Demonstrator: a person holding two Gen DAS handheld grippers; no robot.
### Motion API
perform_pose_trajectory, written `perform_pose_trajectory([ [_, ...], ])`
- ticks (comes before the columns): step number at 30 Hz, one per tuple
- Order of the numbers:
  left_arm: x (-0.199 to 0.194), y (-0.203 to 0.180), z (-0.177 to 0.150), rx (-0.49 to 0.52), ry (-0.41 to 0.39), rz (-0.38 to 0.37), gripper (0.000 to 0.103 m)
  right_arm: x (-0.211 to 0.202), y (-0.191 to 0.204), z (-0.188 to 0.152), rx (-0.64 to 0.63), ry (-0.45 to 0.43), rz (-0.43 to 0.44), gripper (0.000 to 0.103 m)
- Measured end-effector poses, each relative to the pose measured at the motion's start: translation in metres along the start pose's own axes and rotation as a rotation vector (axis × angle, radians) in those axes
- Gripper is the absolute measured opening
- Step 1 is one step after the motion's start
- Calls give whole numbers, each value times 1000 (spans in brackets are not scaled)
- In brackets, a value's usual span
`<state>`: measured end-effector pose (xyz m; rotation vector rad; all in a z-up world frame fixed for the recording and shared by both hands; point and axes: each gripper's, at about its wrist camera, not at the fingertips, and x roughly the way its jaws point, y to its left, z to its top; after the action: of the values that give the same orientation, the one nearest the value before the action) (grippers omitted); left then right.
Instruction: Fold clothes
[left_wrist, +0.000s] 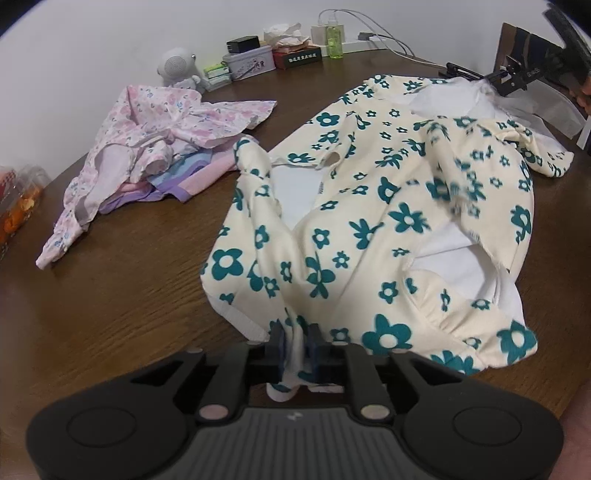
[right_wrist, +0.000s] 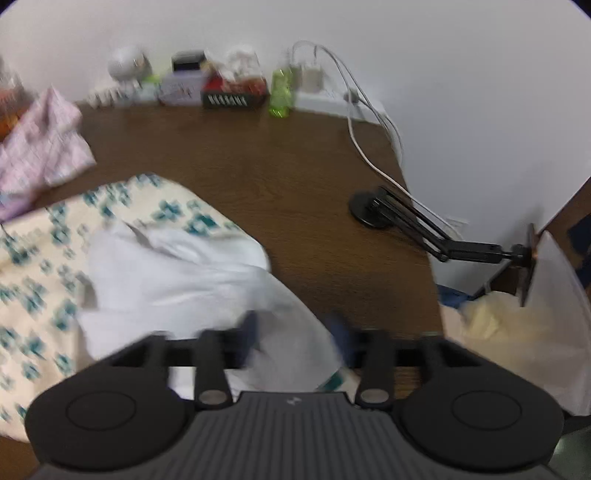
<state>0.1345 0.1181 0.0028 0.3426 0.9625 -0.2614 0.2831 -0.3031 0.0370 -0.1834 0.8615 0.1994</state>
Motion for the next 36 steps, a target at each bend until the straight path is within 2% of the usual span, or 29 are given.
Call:
perform_pose_trajectory([
  [1,-4,3,2,-10,-10,0,24,-4,1,-2,14,-21,13,65],
  [4,-22,16,12,-47,-80,12,48,-22,18,-13,4,-71,47,66],
  [7,-31,29,31,-71,-150,35,59,-35,49,-29,-72,-78,112,66],
  [9,-23,33,47,-73,-153,40,59,-44,70,-40,-122,-82,155,66],
  [15,32,29,87,-45,-78,78,59,-65,136,-70,-279,-85,281,66],
  [17,49,28,93,-60,-61,85,58,-63,164,-79,-336,-85,309,66],
  [18,57,29,93,-72,-52,78,52,-65,179,-84,-366,-91,322,66],
  [19,62,30,94,-84,-44,68,35,-64,192,-86,-385,-99,351,66],
  [20,65,32,92,-91,-34,52,26,-66,202,-88,-394,-106,386,66],
  [21,68,33,91,-96,-26,38,11,-69,211,-89,-403,-113,421,66],
  [23,68,31,89,-84,-27,38,10,-75,233,-92,-448,-121,497,66],
  [27,65,30,84,-79,-24,45,10,-84,274,-101,-560,-121,590,66],
  [32,60,33,76,-86,-15,30,10,-73,307,-110,-620,-79,596,65],
  [34,56,32,71,-74,-15,35,10,-71,312,-113,-633,-58,592,47],
  [35,53,30,67,-61,-14,41,10,-72,310,-114,-638,-55,585,29],
  [36,50,27,62,-40,-12,50,10,-72,308,-114,-643,-51,578,22],
])
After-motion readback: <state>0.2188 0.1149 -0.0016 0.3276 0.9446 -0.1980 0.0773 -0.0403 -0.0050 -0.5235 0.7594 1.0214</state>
